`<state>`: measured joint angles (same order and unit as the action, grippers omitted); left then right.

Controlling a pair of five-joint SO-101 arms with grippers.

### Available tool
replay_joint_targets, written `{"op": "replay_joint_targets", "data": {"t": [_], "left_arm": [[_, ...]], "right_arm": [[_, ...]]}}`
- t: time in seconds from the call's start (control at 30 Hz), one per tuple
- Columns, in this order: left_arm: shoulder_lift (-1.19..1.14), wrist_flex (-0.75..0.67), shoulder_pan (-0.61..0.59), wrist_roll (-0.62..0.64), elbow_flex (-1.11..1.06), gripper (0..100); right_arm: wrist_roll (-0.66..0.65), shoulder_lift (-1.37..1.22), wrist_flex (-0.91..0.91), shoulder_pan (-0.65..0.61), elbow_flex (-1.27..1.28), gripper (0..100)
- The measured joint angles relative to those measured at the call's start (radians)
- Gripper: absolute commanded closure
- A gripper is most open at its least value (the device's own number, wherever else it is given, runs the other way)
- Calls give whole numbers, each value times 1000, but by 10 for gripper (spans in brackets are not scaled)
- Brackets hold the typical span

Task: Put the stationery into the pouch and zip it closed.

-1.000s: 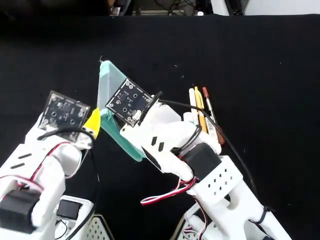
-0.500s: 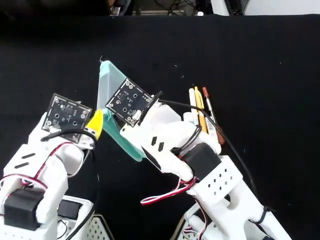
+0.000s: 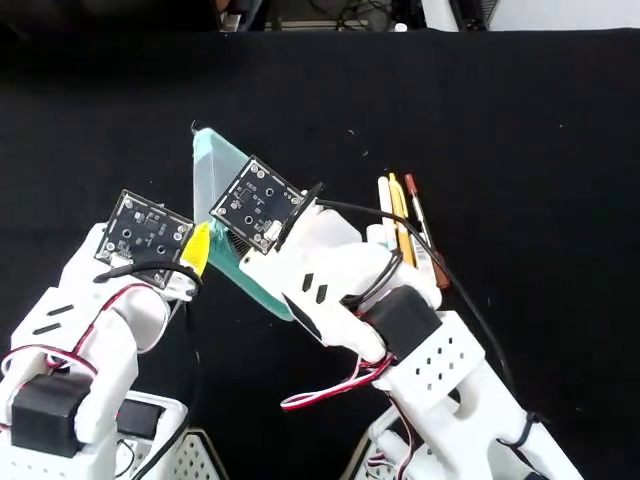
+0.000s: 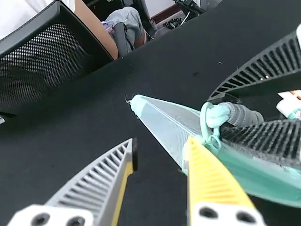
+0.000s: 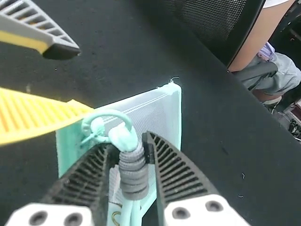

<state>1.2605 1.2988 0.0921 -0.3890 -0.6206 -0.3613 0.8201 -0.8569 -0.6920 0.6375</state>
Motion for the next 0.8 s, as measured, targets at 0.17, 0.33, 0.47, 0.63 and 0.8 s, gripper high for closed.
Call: {"op": "replay_joint_targets", "data": {"t": [0.17,0.33,0.47,0.63,0.8], "left_arm": [[0,92,0,0,86,818],[0,98,0,0,86,817],[0,80,0,-9,84,816],[-74,15,0,-51,18,816],[-149,-5,2,-55,18,816]], "right_arm": [[0,0,0,0,0,986],[0,0,0,0,0,986],[0,0,0,0,0,986],[0,0,0,0,0,986],[2,0,0,3,0,986]]}}
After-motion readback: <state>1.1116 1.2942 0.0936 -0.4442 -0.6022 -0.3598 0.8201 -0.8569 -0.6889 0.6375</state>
